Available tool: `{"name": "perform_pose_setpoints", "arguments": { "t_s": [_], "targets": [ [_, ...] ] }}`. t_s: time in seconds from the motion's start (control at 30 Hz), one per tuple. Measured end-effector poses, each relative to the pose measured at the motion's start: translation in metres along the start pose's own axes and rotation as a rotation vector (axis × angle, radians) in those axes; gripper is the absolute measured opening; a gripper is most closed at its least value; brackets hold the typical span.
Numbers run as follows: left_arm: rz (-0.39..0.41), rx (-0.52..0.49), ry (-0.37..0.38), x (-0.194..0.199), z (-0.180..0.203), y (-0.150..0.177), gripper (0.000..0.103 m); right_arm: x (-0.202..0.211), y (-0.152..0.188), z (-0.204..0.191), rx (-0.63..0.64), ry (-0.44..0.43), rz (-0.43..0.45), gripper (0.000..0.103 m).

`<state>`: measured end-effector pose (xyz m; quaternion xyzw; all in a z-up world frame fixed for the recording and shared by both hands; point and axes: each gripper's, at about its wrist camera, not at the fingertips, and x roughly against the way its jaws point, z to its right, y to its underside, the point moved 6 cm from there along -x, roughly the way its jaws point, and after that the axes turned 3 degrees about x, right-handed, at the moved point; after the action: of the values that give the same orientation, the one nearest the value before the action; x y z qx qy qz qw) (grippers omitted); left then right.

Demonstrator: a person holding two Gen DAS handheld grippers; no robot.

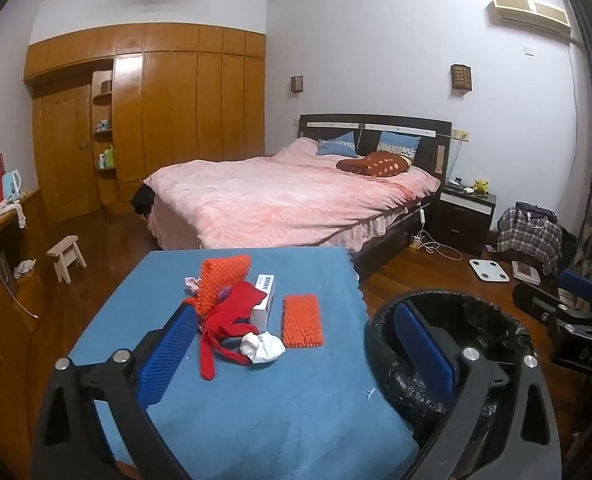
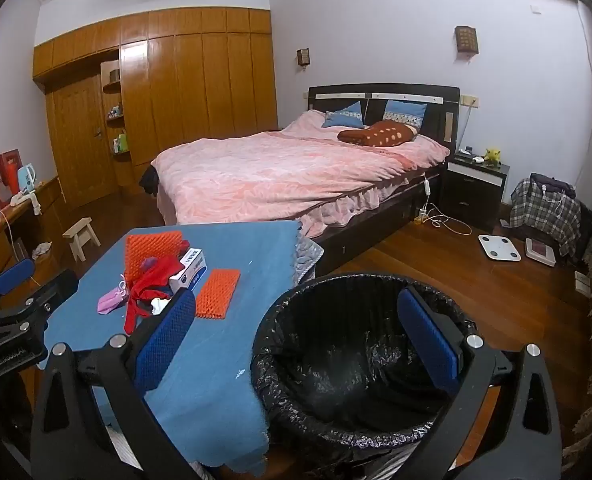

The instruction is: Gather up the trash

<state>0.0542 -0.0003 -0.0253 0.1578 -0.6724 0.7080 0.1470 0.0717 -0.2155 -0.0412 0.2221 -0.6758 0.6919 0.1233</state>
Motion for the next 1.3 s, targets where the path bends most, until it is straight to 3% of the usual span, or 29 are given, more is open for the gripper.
{"name": "perform_pose_setpoints", "arguments": {
  "t_s": [1.3],
  "targets": [
    [0.0,-0.001,-0.003,0.0025,-0.0067,-0.0006,0.097,-0.0026,0.0021,0.002,-0.009,-0.005,-0.007,0.098]
  ]
}}
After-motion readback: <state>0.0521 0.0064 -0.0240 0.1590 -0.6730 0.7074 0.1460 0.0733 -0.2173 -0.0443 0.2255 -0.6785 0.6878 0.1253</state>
